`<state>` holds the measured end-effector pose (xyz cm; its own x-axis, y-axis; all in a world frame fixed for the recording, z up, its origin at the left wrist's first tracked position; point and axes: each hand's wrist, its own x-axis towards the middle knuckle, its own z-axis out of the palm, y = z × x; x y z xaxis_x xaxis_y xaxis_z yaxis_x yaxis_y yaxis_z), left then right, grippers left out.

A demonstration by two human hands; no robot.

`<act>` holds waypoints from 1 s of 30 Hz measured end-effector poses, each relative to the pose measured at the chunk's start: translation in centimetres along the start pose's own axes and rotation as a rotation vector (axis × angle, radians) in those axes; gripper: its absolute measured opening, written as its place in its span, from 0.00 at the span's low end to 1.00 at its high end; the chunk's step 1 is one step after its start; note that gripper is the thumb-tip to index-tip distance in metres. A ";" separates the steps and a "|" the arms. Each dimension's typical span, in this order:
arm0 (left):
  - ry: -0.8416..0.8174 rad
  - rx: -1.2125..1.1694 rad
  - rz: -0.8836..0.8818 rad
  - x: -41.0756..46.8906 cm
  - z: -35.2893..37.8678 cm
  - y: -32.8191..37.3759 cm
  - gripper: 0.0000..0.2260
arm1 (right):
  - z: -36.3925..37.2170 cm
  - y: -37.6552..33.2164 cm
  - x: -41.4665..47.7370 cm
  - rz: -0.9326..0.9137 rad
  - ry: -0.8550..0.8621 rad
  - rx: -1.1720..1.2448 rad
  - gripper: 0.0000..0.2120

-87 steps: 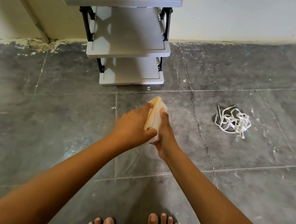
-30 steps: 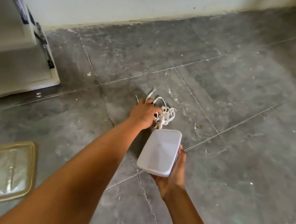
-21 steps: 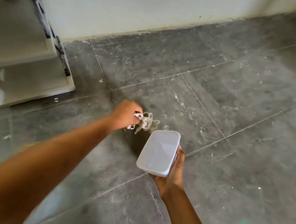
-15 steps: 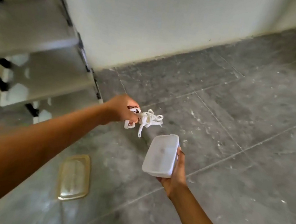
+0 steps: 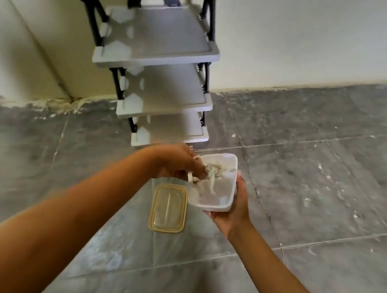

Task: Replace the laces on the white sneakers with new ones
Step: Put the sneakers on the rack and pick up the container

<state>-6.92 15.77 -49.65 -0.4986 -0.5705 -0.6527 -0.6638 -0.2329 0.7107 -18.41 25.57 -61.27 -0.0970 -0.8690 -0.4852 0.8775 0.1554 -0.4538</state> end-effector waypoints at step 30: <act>0.348 0.106 0.265 1.0 -0.8 -5.5 0.11 | -0.1 2.5 1.4 0.058 0.015 -0.042 0.24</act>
<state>-3.34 15.86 -54.05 -0.4536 -0.8349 -0.3118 -0.6009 0.0281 0.7988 -16.44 24.83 -63.12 -0.0544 -0.8509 -0.5226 0.8614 0.2247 -0.4556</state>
